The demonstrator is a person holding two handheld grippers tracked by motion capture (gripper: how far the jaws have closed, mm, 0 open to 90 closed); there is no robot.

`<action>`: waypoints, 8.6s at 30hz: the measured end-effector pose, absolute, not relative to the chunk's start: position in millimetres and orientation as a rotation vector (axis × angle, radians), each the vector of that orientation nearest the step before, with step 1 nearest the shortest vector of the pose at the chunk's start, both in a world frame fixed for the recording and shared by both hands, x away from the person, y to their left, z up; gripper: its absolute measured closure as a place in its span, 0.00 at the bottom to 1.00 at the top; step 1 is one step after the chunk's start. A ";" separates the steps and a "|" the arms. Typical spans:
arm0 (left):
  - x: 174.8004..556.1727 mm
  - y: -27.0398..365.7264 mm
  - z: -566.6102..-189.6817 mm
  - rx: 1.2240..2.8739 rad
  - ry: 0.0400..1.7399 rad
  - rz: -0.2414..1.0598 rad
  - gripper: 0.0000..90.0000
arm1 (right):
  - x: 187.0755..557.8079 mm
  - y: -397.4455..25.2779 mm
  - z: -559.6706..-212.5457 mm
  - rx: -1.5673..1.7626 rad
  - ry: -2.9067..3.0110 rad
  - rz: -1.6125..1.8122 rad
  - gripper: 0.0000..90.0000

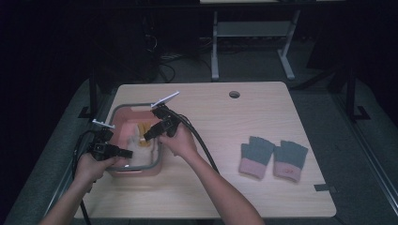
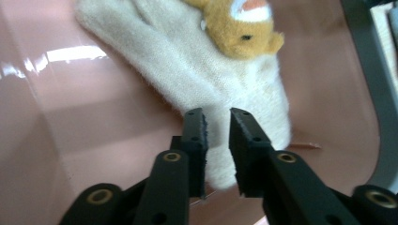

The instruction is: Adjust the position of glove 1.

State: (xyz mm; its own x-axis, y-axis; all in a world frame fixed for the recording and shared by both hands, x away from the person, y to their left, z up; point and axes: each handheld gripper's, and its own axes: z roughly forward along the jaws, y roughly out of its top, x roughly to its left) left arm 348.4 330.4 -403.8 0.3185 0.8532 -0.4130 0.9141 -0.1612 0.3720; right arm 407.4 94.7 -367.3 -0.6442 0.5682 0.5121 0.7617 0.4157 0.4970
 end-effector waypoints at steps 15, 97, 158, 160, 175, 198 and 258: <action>357.9 302.3 -396.9 2.079 1.518 -0.150 0.84 | 402.0 76.5 -360.8 -1.171 -2.391 -1.115 0.68; 356.0 176.7 -337.1 2.202 1.150 -0.054 0.61 | 372.1 -108.9 -368.4 -1.481 -2.335 -1.180 0.53; 320.2 37.8 -384.5 2.154 0.912 -0.112 0.41 | 309.8 -286.8 -406.1 -1.946 -2.365 -0.971 0.49; 319.6 34.7 -386.2 2.154 0.913 -0.116 0.40 | 309.5 -289.4 -407.5 -1.950 -2.375 -0.964 0.49; 312.8 18.3 -397.3 2.164 0.881 -0.151 0.37 | 313.5 -307.8 -436.6 -2.070 -2.413 -0.781 0.52; 316.8 21.8 -398.0 2.144 0.908 -0.163 0.36 | 316.0 -294.1 -444.8 -2.126 -2.451 -0.683 0.67; 323.5 41.0 -407.3 2.084 0.948 -0.124 0.36 | 328.3 -201.6 -418.3 -2.037 -2.406 -0.874 0.90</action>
State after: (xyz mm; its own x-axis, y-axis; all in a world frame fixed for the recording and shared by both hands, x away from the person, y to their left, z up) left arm 323.5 41.0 -407.3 0.7111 0.5839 -0.3917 0.6649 -0.3772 0.6447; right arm 328.3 -201.6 -418.3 -0.2195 0.9467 0.2358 0.8774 0.0859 0.4720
